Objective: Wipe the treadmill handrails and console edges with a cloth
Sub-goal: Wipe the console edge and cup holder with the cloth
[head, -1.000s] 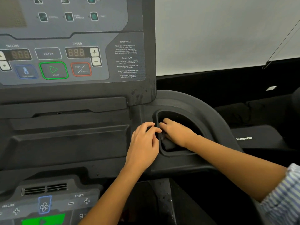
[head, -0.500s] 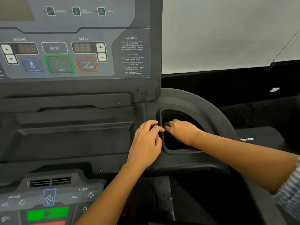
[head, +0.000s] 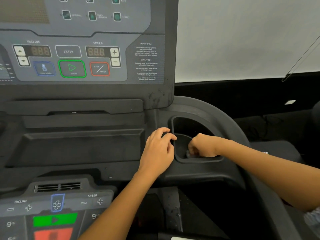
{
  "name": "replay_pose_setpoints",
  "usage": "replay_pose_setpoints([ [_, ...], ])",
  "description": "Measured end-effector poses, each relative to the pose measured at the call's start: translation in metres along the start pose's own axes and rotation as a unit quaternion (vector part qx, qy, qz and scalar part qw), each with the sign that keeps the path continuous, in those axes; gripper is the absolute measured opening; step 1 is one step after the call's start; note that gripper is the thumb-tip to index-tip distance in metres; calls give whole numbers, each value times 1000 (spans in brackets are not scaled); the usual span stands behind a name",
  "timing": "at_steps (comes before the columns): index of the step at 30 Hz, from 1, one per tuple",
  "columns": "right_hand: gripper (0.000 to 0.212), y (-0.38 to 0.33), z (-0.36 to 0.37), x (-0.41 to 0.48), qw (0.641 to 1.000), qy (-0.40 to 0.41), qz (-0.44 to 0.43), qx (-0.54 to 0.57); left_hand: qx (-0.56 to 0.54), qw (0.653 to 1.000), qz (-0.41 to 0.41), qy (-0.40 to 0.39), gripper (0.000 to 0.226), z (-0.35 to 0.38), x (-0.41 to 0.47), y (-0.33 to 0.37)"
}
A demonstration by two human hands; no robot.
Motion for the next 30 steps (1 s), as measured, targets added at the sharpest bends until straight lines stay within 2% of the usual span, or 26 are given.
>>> replay_pose_setpoints([
  [5, 26, -21, 3, 12, 988, 46, -65, 130, 5, 1000, 2, 2, 26, 1, 2, 2],
  [8, 25, -23, 3, 15, 985, 33, -63, 158, 14, 1000, 7, -1, 26, 2, 3, 3],
  [13, 39, -21, 2, 18, 993, -84, -22, 82, 7, 1000, 7, -11, 26, 1, 3, 1],
  [18, 34, 3, 0, 14, 984, -171, 41, -29, -6, 1000, -1, -8, 25, -1, 2, -1],
  [21, 31, -2, 0, 13, 976, -200, 63, -50, -5, 1000, 2, -7, 25, -1, 2, 0],
  [23, 35, -6, 0, 14, 978, -194, 71, -20, -5, 1000, -1, -6, 25, 0, 3, 0],
  [27, 46, -26, -1, 16, 983, -146, 43, 107, -5, 1000, -2, -6, 26, 1, 5, 3],
  [30, 46, -30, 0, 17, 979, -143, 54, 133, -8, 1000, 1, -13, 26, 1, 5, 3],
])
Point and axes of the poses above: each hand's wrist, its own x-axis towards the middle knuckle, its own z-axis out of the palm, y = z × x, the point moved 4 cm from there along x, towards the middle knuckle, and after that the axes turned 10 degrees about x, right-handed, at the moved point
